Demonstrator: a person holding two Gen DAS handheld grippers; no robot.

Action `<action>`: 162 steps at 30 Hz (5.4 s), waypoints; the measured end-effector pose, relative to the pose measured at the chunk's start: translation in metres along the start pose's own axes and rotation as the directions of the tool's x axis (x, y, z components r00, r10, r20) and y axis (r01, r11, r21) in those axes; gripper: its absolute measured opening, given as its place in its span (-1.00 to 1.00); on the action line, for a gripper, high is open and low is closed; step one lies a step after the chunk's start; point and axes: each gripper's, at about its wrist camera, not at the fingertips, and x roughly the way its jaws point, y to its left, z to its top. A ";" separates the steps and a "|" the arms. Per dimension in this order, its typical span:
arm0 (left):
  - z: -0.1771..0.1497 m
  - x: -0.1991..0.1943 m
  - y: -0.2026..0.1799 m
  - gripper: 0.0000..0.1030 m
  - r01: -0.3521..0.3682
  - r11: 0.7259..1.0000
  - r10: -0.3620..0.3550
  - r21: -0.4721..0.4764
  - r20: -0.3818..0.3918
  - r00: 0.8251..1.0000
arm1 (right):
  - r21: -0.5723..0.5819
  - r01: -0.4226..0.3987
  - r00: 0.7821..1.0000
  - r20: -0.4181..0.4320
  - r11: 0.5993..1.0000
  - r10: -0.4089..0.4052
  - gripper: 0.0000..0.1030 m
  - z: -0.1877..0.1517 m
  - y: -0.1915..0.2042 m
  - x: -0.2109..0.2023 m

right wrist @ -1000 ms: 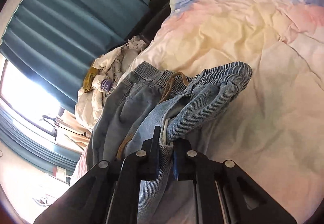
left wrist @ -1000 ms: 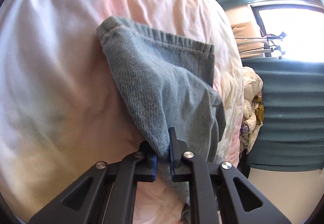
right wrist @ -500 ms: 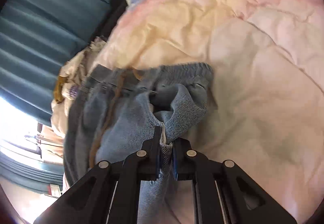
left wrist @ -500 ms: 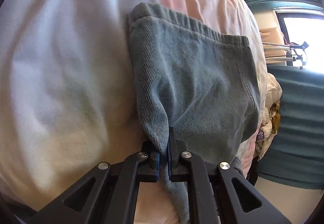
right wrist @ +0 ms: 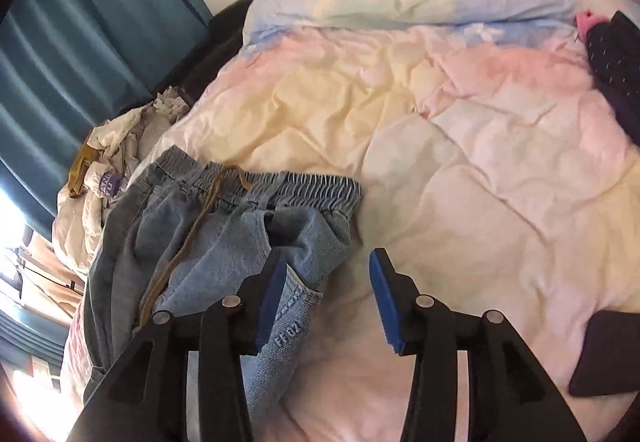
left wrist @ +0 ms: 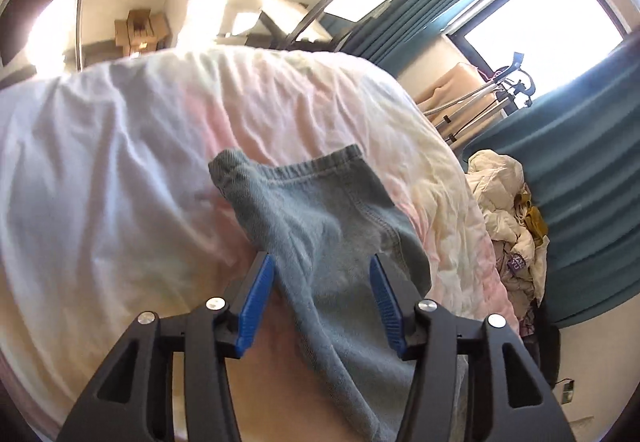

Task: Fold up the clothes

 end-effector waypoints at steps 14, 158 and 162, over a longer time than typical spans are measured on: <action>-0.003 0.100 -0.091 0.07 -0.060 0.843 0.111 0.534 -0.063 0.992 | -0.195 -0.333 0.927 -0.244 0.922 0.283 0.01 -0.087 0.103 0.000; 0.022 0.066 -0.061 -0.92 0.623 0.772 -0.629 0.127 0.010 0.778 | -0.953 -0.018 0.846 -0.175 -0.302 0.504 -0.58 -0.415 0.554 -0.250; 0.038 0.088 -0.047 -0.93 0.571 0.819 -0.574 0.062 0.045 0.818 | -0.955 -0.021 0.827 -0.183 -0.296 0.532 -0.58 -0.471 0.595 -0.221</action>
